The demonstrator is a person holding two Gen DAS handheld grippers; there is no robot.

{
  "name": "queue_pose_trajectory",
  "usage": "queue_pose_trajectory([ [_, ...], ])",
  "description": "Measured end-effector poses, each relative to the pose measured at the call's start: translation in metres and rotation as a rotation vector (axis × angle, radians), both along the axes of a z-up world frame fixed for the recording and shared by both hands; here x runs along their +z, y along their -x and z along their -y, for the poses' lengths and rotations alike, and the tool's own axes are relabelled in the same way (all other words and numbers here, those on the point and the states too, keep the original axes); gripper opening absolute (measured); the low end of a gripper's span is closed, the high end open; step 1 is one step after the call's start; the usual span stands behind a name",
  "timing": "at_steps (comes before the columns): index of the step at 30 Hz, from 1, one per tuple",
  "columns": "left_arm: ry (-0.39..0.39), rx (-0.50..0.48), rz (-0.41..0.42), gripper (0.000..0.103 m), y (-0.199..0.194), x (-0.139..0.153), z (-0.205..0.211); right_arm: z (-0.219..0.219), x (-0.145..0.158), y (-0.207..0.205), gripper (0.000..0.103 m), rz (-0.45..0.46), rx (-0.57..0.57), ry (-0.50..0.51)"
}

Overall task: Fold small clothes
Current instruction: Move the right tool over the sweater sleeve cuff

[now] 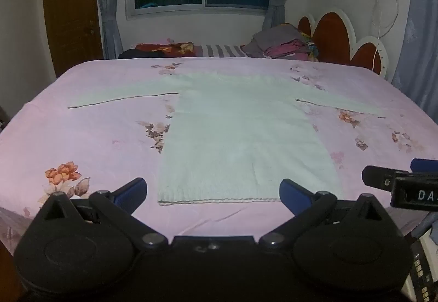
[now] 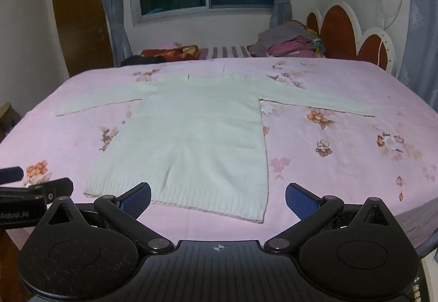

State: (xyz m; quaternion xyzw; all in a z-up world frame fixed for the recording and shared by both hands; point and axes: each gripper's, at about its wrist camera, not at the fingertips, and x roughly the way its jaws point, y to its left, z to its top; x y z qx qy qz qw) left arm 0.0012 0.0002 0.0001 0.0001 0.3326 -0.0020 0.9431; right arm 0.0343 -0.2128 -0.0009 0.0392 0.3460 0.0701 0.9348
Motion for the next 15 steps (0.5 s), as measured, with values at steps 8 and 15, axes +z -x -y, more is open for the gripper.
queue_pose_trajectory([
  [8,0.006,-0.036,0.004,0.103,-0.025,0.000,0.005,0.015,0.002,-0.021,0.103,0.018,-0.062,-0.020],
  [15,0.027,-0.096,0.017,0.103,-0.068,-0.003,-0.001,0.021,0.003,-0.057,0.103,0.029,-0.126,-0.018],
])
